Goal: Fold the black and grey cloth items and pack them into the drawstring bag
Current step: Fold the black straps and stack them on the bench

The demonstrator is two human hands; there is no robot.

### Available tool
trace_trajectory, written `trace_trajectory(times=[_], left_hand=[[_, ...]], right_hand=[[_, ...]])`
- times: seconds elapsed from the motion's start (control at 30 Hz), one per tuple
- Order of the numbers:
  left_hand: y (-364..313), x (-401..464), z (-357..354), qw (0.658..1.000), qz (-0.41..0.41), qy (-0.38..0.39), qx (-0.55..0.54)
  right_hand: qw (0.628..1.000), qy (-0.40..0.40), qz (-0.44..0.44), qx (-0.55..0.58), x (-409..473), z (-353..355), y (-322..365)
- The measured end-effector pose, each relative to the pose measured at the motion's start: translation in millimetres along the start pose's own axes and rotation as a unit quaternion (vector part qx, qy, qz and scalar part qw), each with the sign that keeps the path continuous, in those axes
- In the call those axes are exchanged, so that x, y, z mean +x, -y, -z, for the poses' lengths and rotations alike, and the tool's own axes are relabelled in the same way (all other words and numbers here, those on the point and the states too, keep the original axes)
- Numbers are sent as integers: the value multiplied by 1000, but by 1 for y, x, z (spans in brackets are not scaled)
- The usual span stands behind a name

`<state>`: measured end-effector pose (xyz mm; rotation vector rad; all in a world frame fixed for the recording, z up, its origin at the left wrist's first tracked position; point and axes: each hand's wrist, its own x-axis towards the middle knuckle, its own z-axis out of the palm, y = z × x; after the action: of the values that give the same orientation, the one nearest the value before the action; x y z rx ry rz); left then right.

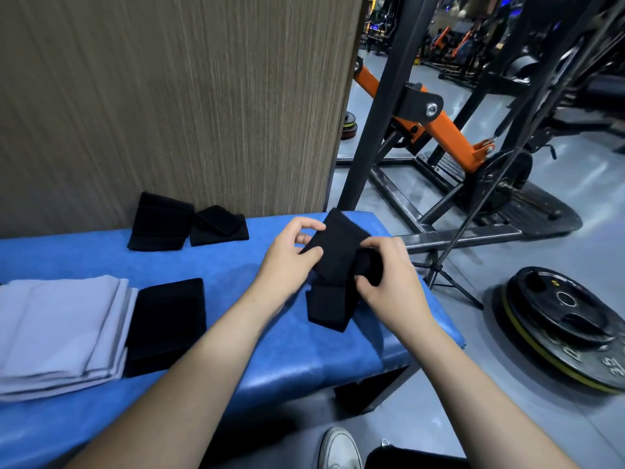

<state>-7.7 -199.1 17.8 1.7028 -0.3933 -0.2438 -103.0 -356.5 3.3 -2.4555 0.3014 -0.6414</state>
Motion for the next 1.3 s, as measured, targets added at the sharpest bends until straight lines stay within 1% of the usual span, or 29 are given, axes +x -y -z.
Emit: trace_trajectory(times=[0.13, 0.23, 0.3, 0.37, 0.43, 0.53, 0.67, 0.77, 0.87, 0.93, 1.03, 1.1, 1.17, 1.23, 1.3], left_hand=[[-25, -13, 20, 997, -53, -9, -51], [-27, -26, 43, 997, -60, -17, -49], [-19, -38, 61, 998, -58, -17, -6], [-9, -51, 76, 998, -39, -19, 45], [0, -61, 86, 996, -18, -26, 82], [10, -75, 95, 989, -24, -30, 144], [22, -90, 100, 969, -27, -12, 244], [29, -98, 99, 952, -37, 10, 305], [35, -104, 95, 931, -30, 28, 362], [36, -105, 93, 926, -26, 37, 374], [29, -103, 91, 940, -41, 20, 338], [21, -101, 93, 949, -66, -18, 308], [15, -99, 94, 947, -99, -50, 300], [12, -99, 92, 943, -128, -50, 305], [11, -100, 87, 942, -144, -16, 304]], right_hand=[[995, -42, 62, 59, 7, 8, 19], [990, -30, 102, 96, 10, 7, 34], [988, 14, 107, 112, 9, 1, 44], [986, 72, 115, 101, 6, -4, 51], [982, 129, 124, 54, 2, -6, 59], [972, 199, 121, -28, -6, -3, 68], [943, 291, 103, -125, -22, -6, 72], [923, 342, 71, -162, -28, -16, 67], [923, 338, 54, -177, -30, -21, 62], [927, 326, 57, -179, -30, -21, 60], [926, 329, 66, -172, -32, -18, 54], [925, 330, 65, -178, -33, -17, 51], [925, 322, 70, -191, -35, -19, 50], [920, 317, 84, -213, -37, -22, 52], [919, 313, 88, -221, -37, -23, 53]])
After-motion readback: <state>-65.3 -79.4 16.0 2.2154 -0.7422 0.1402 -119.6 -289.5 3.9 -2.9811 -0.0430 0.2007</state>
